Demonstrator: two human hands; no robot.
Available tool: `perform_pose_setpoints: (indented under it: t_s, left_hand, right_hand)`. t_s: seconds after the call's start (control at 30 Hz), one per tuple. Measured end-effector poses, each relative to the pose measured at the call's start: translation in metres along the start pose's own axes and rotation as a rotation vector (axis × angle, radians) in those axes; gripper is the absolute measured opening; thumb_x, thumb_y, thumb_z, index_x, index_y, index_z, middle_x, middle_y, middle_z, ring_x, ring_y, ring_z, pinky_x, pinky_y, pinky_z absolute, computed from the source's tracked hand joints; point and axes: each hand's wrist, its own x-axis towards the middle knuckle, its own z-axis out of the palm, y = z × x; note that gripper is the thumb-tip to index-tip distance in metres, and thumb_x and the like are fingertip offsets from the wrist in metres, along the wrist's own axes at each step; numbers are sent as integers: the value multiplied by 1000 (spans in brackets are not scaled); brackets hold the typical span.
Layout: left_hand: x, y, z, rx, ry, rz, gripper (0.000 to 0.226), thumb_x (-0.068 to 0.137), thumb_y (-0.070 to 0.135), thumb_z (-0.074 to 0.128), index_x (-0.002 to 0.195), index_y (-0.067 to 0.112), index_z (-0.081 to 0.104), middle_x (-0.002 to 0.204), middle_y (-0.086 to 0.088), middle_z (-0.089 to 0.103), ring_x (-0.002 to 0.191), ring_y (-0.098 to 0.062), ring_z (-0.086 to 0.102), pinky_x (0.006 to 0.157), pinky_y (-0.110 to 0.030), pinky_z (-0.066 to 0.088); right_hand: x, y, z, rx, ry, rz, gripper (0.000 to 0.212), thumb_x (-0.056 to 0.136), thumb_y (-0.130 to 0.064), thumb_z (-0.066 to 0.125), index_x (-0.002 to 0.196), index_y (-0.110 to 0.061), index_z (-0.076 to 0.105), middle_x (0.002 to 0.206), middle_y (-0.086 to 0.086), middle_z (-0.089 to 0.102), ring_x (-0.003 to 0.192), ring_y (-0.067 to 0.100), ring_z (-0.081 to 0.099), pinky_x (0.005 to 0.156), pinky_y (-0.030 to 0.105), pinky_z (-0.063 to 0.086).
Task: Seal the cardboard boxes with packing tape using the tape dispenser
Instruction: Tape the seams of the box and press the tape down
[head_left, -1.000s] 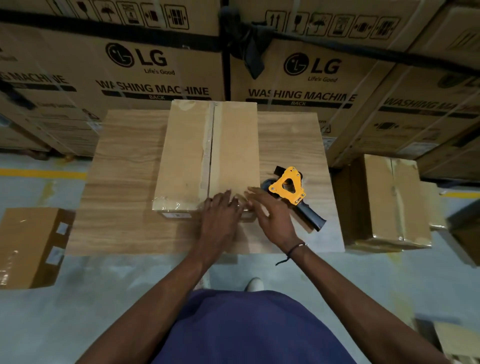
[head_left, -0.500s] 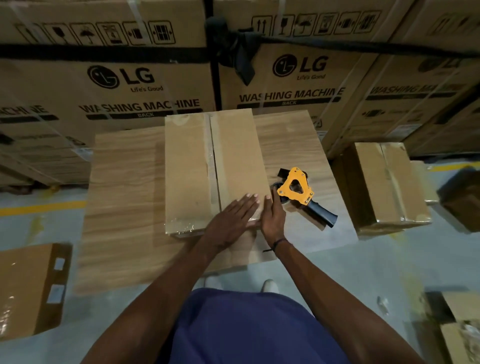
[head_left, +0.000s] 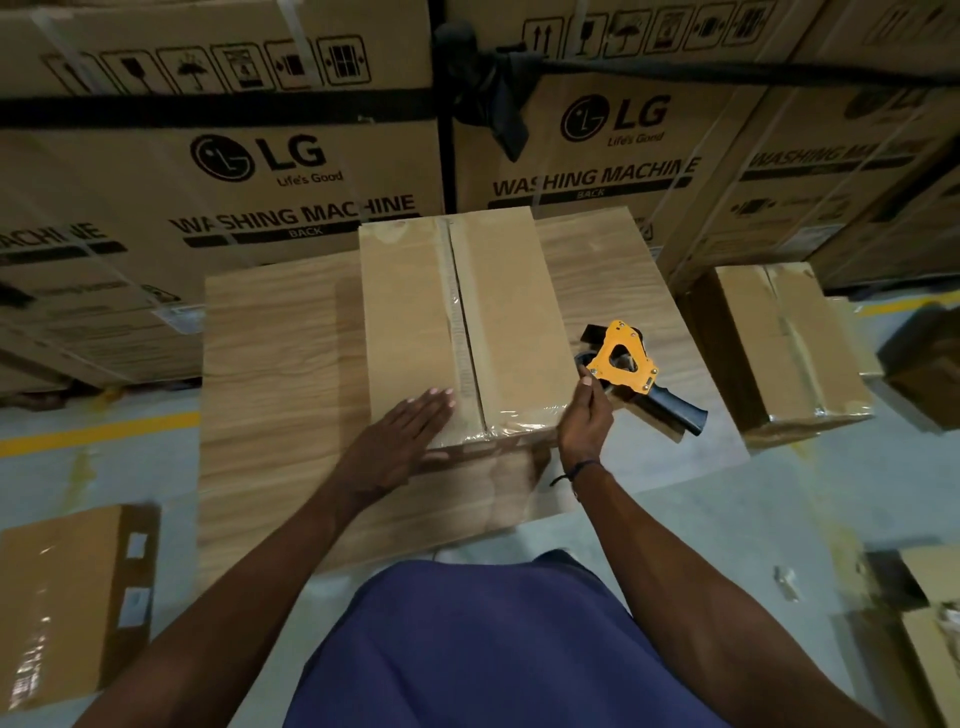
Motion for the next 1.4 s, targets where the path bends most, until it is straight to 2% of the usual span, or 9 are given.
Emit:
perform_pose_setpoints:
  t_s: [0.17, 0.27, 0.43, 0.57, 0.7, 0.9, 1.03, 1.2, 1.4]
  left_hand:
    - [-21, -14, -5, -163, 4, -170, 82, 102, 70, 22, 164, 17, 17, 172, 1, 11, 159, -16, 4, 126, -44, 21]
    - [-19, 0, -3, -300, 77, -348, 88, 99, 71, 34, 164, 15, 16, 173, 0, 7, 159, -16, -2, 128, -39, 7]
    - [-20, 11, -11, -265, 70, -458, 99, 96, 74, 45, 165, 14, 6, 173, 1, -8, 158, -15, -15, 128, -42, -5]
    - [-11, 26, -21, -270, 124, -376, 76, 104, 60, 37, 164, 18, 18, 173, 2, 3, 159, -13, -9, 129, -41, 1]
    - [30, 50, -14, -205, 25, -218, 71, 107, 54, 32, 164, 14, 18, 172, -1, 5, 159, -18, -4, 129, -41, 9]
    - [30, 38, 3, -96, -10, -116, 74, 104, 55, 32, 161, 9, 27, 169, -9, 23, 157, -25, 19, 124, -43, 28]
    - [24, 30, -2, -178, 46, -67, 71, 101, 42, 58, 160, 13, 31, 169, -5, 25, 156, -23, 24, 123, -40, 27]
    - [0, 11, -10, -334, 2, -54, 75, 101, 49, 57, 163, 24, 23, 169, 9, 11, 157, -9, 8, 126, -29, 8]
    - [7, 29, -5, -415, 126, -192, 57, 104, 47, 52, 155, 24, 43, 165, 7, 34, 155, -9, 22, 126, -31, 16]
  right_hand:
    - [-3, -5, 8, 94, 97, 86, 44, 110, -32, 37, 132, -15, 70, 126, 3, 72, 119, 18, 64, 106, 39, 52]
    - [-5, -13, 7, 89, 139, 85, 43, 113, -24, 34, 133, -8, 69, 123, 9, 71, 111, 17, 63, 89, 15, 52]
    - [-8, -13, -6, -350, 59, -214, 50, 110, -47, 31, 143, -15, 50, 131, 14, 66, 115, 38, 63, 87, 40, 48]
    - [-14, -33, -13, -556, -373, -740, 47, 106, -38, 49, 150, -21, 47, 167, -2, 32, 153, 19, 32, 118, 37, 26]
    - [-15, -35, -3, -823, -821, -998, 65, 106, -54, 40, 161, -20, 32, 173, -2, 17, 159, 15, 12, 126, 50, 16]
    - [-6, -25, -3, -1156, -851, -1204, 73, 109, -57, 16, 164, -11, 20, 172, 6, 14, 160, 21, 12, 126, 50, 22]
    - [0, -29, -6, -1120, -916, -1213, 70, 110, -55, 26, 166, -15, 15, 174, 2, 7, 160, 17, 5, 128, 47, 16]
    - [12, -38, -10, -1009, -1120, -1070, 85, 102, -58, 52, 166, -23, 8, 174, -5, 0, 160, 10, -2, 129, 42, 8]
    - [17, -43, -9, -897, -1125, -953, 65, 106, -54, 39, 164, -28, 24, 173, -10, 13, 158, 6, 8, 128, 46, 17]
